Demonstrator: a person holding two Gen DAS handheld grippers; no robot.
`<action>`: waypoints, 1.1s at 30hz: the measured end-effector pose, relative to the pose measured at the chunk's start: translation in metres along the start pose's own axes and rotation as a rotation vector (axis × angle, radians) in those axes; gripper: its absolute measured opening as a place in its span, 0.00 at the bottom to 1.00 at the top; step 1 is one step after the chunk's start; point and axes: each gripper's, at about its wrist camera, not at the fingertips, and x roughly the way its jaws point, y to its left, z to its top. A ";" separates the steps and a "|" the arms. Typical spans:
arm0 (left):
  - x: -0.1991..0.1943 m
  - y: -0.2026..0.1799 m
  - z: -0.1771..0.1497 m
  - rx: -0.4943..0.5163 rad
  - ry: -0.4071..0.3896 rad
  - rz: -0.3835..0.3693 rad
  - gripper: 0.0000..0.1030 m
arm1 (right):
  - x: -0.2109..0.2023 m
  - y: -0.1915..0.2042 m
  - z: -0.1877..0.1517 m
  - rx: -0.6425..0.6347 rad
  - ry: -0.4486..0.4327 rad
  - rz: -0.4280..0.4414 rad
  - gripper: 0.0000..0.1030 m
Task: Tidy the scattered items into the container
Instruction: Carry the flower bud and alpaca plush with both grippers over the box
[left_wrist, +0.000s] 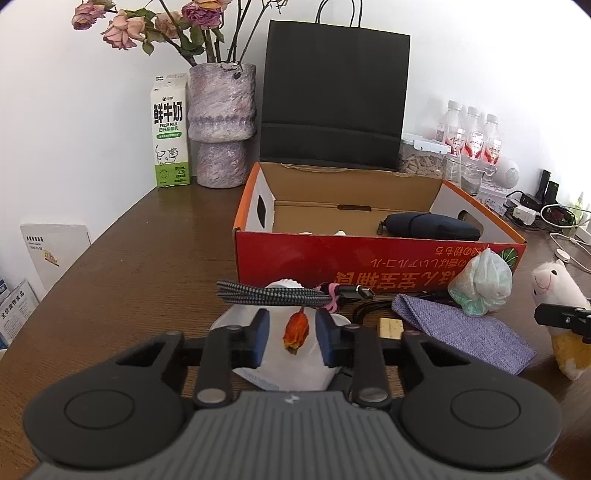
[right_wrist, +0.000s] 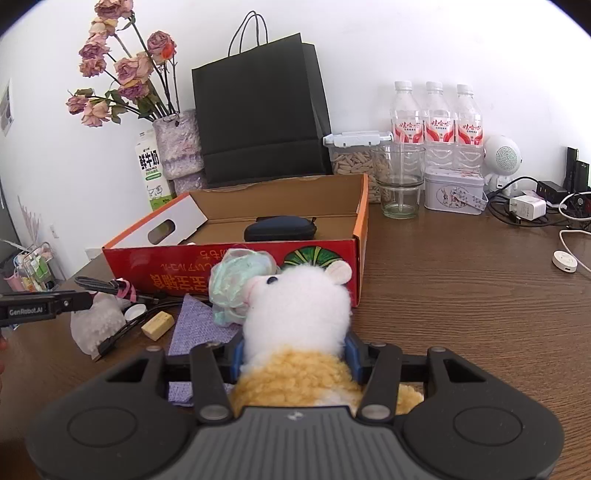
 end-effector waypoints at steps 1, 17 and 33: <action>0.001 -0.001 0.000 0.006 0.005 0.000 0.13 | 0.000 0.000 0.000 0.001 -0.002 0.000 0.47; -0.031 0.008 -0.008 -0.052 -0.048 -0.060 0.12 | -0.013 0.006 0.002 -0.010 -0.053 -0.009 0.45; -0.057 -0.001 0.048 -0.028 -0.248 -0.170 0.12 | -0.052 0.041 0.049 -0.060 -0.266 0.002 0.43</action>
